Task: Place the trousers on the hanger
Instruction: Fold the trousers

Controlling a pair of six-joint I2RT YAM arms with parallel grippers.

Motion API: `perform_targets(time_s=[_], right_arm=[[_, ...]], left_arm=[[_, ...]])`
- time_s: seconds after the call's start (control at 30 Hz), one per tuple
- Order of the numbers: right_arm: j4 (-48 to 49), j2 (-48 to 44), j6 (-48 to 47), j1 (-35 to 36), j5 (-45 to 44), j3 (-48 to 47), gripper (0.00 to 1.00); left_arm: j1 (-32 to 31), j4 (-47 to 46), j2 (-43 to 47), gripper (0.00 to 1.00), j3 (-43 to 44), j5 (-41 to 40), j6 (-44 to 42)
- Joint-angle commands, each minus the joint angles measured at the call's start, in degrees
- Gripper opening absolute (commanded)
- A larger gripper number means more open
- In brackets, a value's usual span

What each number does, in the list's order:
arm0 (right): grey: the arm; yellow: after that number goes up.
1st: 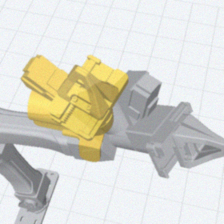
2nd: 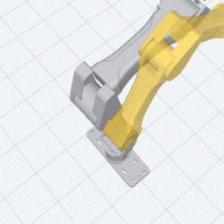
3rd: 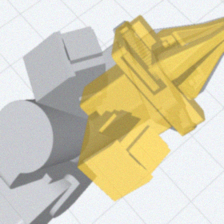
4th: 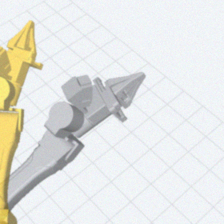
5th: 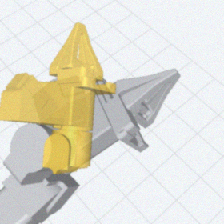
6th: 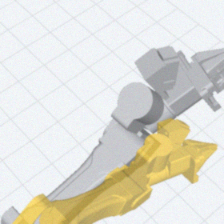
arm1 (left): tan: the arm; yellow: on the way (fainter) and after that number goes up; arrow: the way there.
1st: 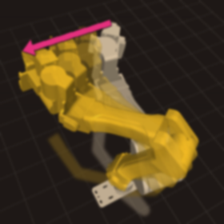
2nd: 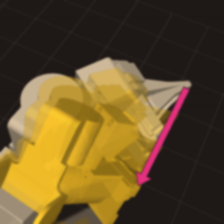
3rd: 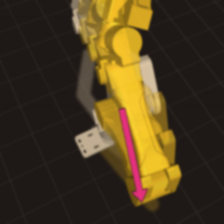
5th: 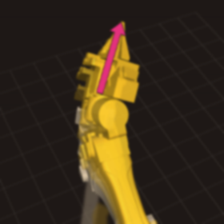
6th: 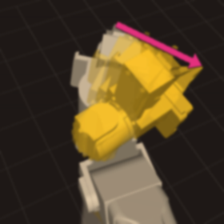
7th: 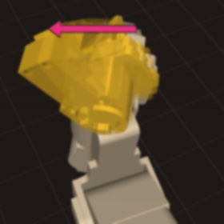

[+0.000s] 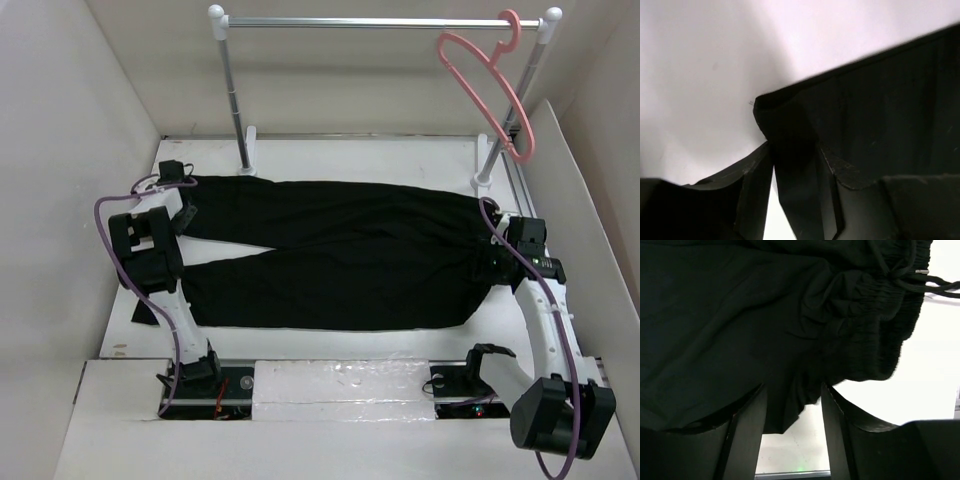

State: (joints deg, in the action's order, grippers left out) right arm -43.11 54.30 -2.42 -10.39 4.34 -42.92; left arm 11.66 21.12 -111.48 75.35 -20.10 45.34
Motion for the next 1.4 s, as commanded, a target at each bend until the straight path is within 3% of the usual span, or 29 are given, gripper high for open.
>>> perform_targets(time_s=[0.0, 0.07, 0.1, 0.13, 0.47, 0.63, 0.77, 0.8, 0.83, 0.9, 0.97, 1.07, 1.1, 1.17, 1.2, 1.3, 1.33, 1.37], right_arm=[[0.1, -1.3, -0.2, 0.8, 1.1, -1.6, 0.54], [-0.2, -1.7, -0.7, 1.5, 0.8, -2.3, 0.54], [-0.5, -1.8, -0.8, 1.5, 0.8, -2.5, 0.54], [-0.7, -2.3, -1.3, 2.0, 1.0, -2.4, 0.54], [-1.9, -4.5, -2.2, 3.9, 1.9, -2.0, 0.57], [-3.3, -5.0, -2.4, 6.3, 3.0, -2.8, 0.67], [-3.0, -6.0, -2.6, 9.8, 6.2, -3.1, 0.78], [-1.9, -6.2, -2.9, 10.7, 7.4, -2.7, 0.81], [-1.5, -6.5, -3.6, 12.9, 9.4, -2.4, 0.82], [-0.2, -6.8, -4.3, 15.3, 13.3, -1.7, 0.82], [0.0, -7.4, -5.1, 19.2, 14.6, -0.9, 0.82], [1.4, -8.9, -6.0, 23.5, 14.5, -1.3, 0.67], [1.9, -9.1, -6.4, 24.2, 14.3, -1.8, 0.40], [2.0, -8.4, -8.3, 25.7, 14.6, -3.7, 0.19], [1.7, -7.5, -9.6, 28.1, 15.2, -4.4, 0.07], [1.5, -6.5, -10.9, 29.3, 15.4, -4.4, 0.09], [1.5, -6.1, -11.8, 29.9, 15.8, -4.3, 0.12], [1.0, -6.2, -12.3, 29.9, 15.9, -4.2, 0.24]], left_arm=[[0.7, 3.6, -3.5, 0.33, 5.2, -1.1, 0.0], [0.7, 3.2, -4.1, 0.27, 5.6, -0.8, 0.1], [1.3, 3.0, -4.3, 0.04, 5.2, -1.1, -0.1], [1.3, 3.6, -3.9, 0.00, 4.4, -2.4, 0.4], [4.4, 7.3, 0.9, 0.00, -3.8, -9.3, 0.0], [5.6, 6.9, 4.9, 0.00, -5.2, -9.9, -2.1], [5.6, 7.4, 8.8, 0.31, -2.8, -6.8, -5.9], [5.0, 7.3, 11.8, 0.57, -2.4, -6.2, -6.6], [4.3, 7.3, 13.6, 0.69, -1.9, -5.7, -7.5], [2.3, 7.8, 19.2, 0.77, -1.9, -7.0, -7.5], [2.3, 9.3, 23.1, 0.77, -4.2, -7.5, -5.4], [4.5, 12.4, 30.4, 0.71, -11.4, -7.2, 0.1], [6.6, 13.3, 33.8, 0.65, -13.9, -6.7, 1.8], [8.4, 16.1, 36.8, 0.59, -20.0, -5.5, 4.6], [10.8, 17.4, 41.1, 0.51, -23.5, -4.3, 8.3], [13.5, 18.7, 43.7, 0.49, -27.5, -2.2, 9.9], [16.4, 19.0, 44.1, 0.49, -29.4, -0.5, 9.9], [17.8, 19.2, 44.2, 0.49, -30.0, -0.1, 9.9]])
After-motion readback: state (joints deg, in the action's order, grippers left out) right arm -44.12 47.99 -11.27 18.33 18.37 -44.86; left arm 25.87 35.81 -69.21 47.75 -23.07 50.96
